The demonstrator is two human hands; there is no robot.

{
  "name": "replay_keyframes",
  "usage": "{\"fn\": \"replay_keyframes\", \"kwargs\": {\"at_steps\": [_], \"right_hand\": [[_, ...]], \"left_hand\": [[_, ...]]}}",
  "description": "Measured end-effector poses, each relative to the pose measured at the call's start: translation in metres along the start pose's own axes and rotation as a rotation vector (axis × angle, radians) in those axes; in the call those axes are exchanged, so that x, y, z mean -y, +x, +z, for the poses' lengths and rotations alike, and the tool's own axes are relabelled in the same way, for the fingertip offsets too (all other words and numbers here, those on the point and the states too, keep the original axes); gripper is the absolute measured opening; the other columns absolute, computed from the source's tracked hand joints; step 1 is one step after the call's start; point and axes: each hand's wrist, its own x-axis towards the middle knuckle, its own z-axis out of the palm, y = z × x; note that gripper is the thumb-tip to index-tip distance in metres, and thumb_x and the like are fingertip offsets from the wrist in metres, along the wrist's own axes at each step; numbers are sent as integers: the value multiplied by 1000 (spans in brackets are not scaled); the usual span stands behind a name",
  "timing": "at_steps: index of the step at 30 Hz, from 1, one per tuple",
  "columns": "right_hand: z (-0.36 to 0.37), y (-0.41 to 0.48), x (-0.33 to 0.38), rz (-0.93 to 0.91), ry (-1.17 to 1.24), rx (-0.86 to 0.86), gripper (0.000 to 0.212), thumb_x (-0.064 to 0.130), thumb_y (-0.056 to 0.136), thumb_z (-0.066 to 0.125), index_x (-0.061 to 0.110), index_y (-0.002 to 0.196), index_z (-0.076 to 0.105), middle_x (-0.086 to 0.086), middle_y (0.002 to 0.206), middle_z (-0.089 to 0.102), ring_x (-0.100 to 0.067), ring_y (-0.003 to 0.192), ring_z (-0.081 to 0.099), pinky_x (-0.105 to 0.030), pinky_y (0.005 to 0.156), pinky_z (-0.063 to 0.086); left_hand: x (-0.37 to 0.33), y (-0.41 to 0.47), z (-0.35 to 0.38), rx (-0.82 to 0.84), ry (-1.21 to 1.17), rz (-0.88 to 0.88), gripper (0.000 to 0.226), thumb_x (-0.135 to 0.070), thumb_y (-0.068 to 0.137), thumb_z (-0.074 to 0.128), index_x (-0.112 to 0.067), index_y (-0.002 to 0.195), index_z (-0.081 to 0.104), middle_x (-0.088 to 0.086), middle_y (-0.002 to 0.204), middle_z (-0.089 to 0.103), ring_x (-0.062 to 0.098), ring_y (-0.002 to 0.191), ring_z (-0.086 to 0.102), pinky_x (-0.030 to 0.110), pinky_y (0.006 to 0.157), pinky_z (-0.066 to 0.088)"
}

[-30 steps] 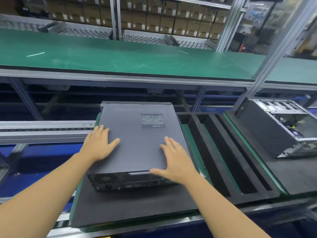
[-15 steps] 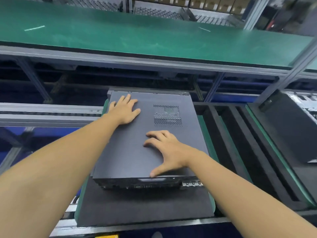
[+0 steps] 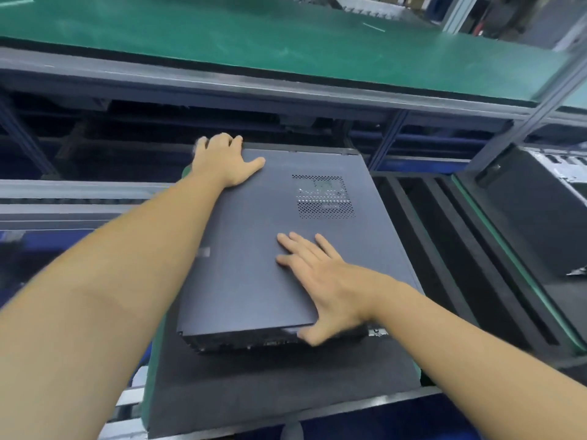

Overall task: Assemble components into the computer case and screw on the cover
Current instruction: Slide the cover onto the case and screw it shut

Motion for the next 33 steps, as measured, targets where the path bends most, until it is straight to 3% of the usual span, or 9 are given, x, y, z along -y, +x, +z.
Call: {"fn": "replay_keyframes", "kwargs": {"at_steps": [5,10,26,33], "right_hand": [[9,6,14,45,-109,4,132,87,70,61,20,163,-5,-14,168,-20,-27,154,-26,-60,123,-10],[4,7,16,53,-90,-27,125,82,70,65,20,162,7,-16,169,-7,-27,156,-16,-60,123,-6],[1,12,13,40,24,15,128,71,66,78,18,160,9,-7,169,-15,-22,153,-29,-65,120,-13],[-1,12,12,43,49,26,127,69,66,81,19,159,11,-4,170,-15,-22,153,-29,-65,119,-14]], "left_hand": [[-11,0,-1,-27,51,7,93,-82,84,22,-16,148,38,13,148,42,30,138,35,47,119,18],[-14,2,2,-40,58,-3,95,-83,82,22,-14,143,44,13,144,46,31,135,39,46,117,23],[-19,8,-1,-62,88,-75,97,-89,78,21,-16,131,56,8,132,54,30,125,46,49,109,27],[-20,5,1,-120,43,-79,87,-86,81,26,-18,126,58,5,125,58,28,118,51,48,103,30]]}}
